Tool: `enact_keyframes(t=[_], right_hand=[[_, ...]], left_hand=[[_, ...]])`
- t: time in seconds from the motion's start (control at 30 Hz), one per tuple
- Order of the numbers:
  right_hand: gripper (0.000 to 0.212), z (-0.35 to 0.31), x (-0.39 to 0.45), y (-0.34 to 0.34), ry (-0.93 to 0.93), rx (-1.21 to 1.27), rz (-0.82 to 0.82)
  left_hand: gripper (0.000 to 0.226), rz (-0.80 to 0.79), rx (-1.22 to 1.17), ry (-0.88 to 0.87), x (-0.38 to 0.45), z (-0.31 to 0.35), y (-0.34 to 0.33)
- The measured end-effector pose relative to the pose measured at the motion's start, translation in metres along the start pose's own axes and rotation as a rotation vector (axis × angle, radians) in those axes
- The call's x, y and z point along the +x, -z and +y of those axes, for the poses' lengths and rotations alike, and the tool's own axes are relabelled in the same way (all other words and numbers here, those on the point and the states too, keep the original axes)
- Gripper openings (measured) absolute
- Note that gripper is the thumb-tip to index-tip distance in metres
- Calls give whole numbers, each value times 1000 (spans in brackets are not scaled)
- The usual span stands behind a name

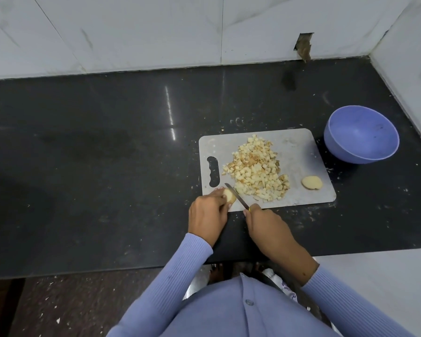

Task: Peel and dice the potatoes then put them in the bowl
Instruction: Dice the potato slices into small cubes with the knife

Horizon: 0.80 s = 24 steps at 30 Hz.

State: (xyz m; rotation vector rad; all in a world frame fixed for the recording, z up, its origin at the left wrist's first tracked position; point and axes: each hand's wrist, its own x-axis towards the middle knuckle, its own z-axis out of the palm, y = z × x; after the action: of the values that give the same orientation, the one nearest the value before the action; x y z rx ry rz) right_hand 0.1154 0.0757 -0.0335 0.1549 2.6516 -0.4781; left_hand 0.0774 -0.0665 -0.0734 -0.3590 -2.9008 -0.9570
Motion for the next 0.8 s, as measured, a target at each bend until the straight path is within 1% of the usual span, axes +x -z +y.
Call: enact_keyframes(t=[0.1,0.17,0.27,0.4,0.53,0.63,0.8], right_hand=[[35,6,-10,-2,-17,-66,-26],[28,12,-20,-5,-39,-61,-55],[25,19,-33,-9,-65,-56,-70],[27,19,-33,-12,-72,-44,-27],[28,11,-22,-7,-51,1,50],[30,10,-22,-3,-20,58,120],[31,-1,-13,-4,12,83,94]], left_hand=[[10,26,33,6,1,4,0],[12,39,57,0,1,5,1],[10,50,64,4,-1,7,0],[11,71,26,-13,-3,5,-3],[11,89,-40,-40,-7,0,-3],[18,89,-92,-29,-12,-5,-6],[20,106,-75,-23,-15,-10,-10]])
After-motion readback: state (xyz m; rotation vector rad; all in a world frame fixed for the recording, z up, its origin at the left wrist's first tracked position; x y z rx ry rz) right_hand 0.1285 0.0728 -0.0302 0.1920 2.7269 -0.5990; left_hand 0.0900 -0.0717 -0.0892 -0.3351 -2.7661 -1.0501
